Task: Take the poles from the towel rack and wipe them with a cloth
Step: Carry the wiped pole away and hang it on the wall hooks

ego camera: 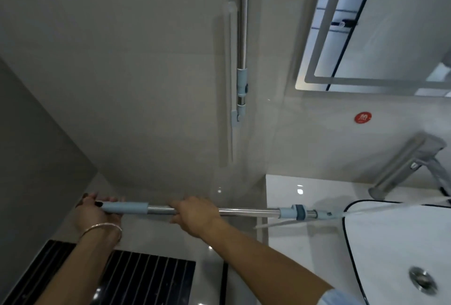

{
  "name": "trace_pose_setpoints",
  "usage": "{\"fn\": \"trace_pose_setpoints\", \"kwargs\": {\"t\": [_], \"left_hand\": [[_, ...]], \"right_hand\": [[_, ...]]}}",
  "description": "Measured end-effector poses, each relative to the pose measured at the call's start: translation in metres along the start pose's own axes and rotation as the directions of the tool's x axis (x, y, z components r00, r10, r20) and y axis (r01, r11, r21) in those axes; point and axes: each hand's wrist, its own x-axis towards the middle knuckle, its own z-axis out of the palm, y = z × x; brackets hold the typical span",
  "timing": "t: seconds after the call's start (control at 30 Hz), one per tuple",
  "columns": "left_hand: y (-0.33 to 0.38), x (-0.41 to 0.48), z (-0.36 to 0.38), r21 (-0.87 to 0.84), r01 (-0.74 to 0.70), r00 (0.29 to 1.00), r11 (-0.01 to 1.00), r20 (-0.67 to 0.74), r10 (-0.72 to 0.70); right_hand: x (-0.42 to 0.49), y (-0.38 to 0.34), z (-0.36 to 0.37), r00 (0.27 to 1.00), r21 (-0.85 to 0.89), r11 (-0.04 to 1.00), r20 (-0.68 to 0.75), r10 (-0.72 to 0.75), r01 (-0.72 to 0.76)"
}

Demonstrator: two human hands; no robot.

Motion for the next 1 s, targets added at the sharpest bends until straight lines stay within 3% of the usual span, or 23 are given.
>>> {"fn": "trace_pose_setpoints", "kwargs": {"t": [0.23, 0.5, 0.6, 0.73, 0.83, 0.9, 1.0], "left_hand": [[0.119, 0.04, 0.069, -0.055, -0.228, 0.955, 0.972, 0.181, 0.234], [0.28, 0.035, 0.109, -0.218, -0.435, 0.798, 0.874, 0.357, 0.486], [0.319, 0.023, 0.122, -0.253, -0.5, 0.681, 0.829, 0.476, 0.556], [0.334, 0.01, 0.129, -0.214, -0.593, 0.444, 0.776, 0.718, 0.537], [0.322, 0.002, 0.127, -0.159, -0.709, 0.245, 0.687, 0.858, 0.451], [0.315, 0.002, 0.124, -0.138, -0.734, 0.163, 0.665, 0.915, 0.37], [0.311, 0.008, 0.121, -0.112, -0.751, 0.073, 0.65, 0.965, 0.252]], "right_hand": [[0.067, -0.077, -0.041, 0.991, 0.19, 0.98, -0.133, -0.035, 0.06], [0.149, -0.186, -0.097, 0.943, 0.364, 0.889, -0.279, -0.181, 0.278], [0.165, -0.211, -0.125, 0.933, 0.405, 0.851, -0.268, -0.239, 0.334], [0.169, -0.24, -0.186, 0.941, 0.625, 0.732, -0.331, -0.068, 0.273], [0.17, -0.258, -0.22, 0.917, 0.743, 0.553, -0.385, -0.107, 0.377], [0.167, -0.266, -0.233, 0.896, 0.781, 0.447, -0.425, -0.13, 0.436], [0.161, -0.277, -0.241, 0.843, 0.786, 0.344, -0.537, -0.031, 0.513]]}}
